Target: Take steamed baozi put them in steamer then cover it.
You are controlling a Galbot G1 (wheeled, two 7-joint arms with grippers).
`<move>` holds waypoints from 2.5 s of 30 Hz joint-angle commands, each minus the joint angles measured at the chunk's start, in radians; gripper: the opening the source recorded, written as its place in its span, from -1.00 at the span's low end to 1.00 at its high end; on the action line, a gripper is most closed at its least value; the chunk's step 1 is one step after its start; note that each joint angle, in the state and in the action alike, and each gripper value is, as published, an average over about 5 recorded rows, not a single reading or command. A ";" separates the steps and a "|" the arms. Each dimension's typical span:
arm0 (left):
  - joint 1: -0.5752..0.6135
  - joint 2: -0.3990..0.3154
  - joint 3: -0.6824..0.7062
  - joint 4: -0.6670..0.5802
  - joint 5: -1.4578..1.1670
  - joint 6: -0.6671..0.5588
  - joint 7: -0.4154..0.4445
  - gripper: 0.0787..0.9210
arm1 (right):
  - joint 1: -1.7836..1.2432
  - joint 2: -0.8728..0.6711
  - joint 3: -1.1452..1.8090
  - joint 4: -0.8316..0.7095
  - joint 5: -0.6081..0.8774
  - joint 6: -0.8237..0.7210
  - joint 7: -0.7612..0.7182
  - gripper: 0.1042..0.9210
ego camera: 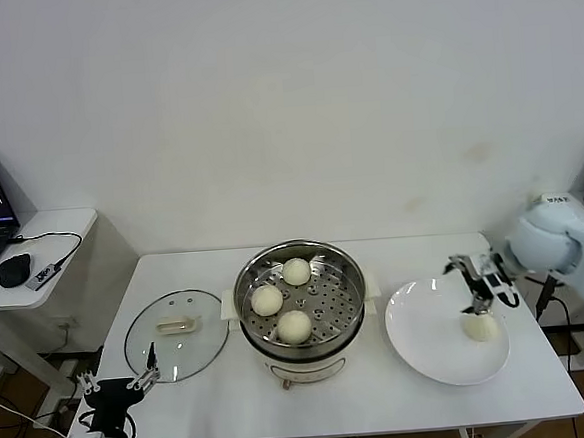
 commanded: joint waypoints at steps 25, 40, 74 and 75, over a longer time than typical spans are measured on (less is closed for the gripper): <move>0.003 -0.006 -0.006 0.015 -0.002 -0.001 0.000 0.77 | -0.359 0.151 0.300 -0.340 -0.173 -0.010 0.011 0.76; 0.008 -0.006 -0.012 0.009 -0.002 0.000 0.000 0.77 | -0.340 0.204 0.290 -0.369 -0.180 -0.013 0.016 0.71; -0.019 -0.006 0.013 0.009 -0.001 0.002 0.001 0.77 | 0.504 0.052 -0.337 0.022 0.253 -0.213 -0.019 0.30; -0.021 -0.006 0.015 0.007 -0.001 0.002 0.001 0.77 | 0.560 0.063 -0.375 0.032 0.278 -0.223 -0.014 0.30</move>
